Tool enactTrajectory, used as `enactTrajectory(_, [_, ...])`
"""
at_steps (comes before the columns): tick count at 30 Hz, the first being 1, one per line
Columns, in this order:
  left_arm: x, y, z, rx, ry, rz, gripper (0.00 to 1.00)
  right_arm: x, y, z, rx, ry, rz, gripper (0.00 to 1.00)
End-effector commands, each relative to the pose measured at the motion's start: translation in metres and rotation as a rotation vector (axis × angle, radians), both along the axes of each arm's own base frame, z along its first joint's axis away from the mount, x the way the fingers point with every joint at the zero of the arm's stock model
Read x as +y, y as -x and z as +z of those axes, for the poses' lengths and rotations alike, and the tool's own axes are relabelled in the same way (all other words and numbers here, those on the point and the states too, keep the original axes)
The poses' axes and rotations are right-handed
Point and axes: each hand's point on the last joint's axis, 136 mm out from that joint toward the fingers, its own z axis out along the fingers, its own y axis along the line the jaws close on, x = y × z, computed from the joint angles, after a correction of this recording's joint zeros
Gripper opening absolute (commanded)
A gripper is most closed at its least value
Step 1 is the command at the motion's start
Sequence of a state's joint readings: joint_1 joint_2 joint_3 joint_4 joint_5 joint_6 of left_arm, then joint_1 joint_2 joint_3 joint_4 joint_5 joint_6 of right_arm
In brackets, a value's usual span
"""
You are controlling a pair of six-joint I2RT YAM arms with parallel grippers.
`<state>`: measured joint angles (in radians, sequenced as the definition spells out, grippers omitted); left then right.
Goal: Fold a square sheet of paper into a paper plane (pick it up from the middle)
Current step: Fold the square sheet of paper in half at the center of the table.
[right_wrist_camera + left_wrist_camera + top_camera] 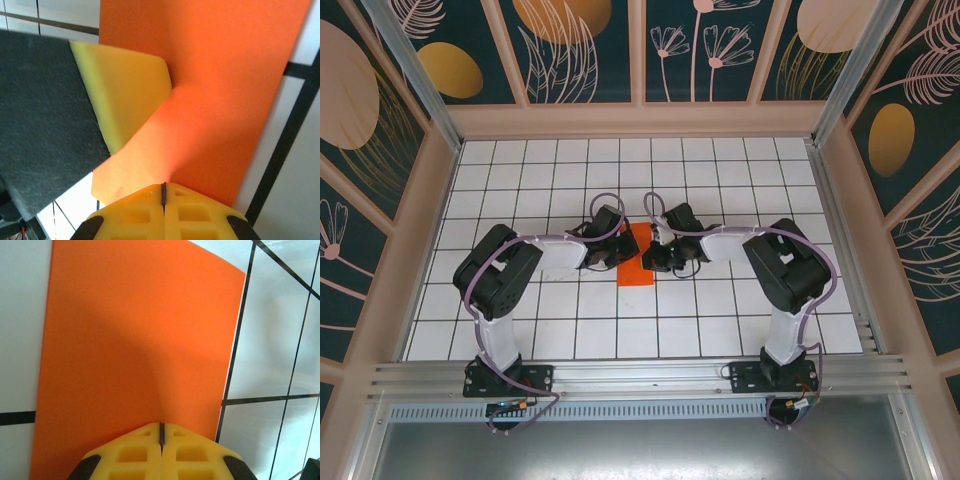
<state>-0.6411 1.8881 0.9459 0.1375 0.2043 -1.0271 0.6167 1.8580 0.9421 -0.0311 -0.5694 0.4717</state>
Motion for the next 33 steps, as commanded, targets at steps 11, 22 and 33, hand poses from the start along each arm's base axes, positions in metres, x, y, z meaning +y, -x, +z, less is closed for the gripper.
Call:
enactTrajectory(11, [0.009,0.021,-0.027,0.09,-0.039,-0.021,0.0,-0.039,0.062,-0.008,0.068,0.067,0.06,0.0])
enactTrajectory(22, [0.011,-0.013,0.066,-0.109,0.022,0.025,0.25,-0.012,-0.005,0.049,-0.126,-0.02,-0.091,0.0])
enactTrajectory(33, [0.056,0.041,0.042,0.004,0.047,0.085,0.44,0.0,-0.034,0.022,-0.091,0.014,-0.155,0.0])
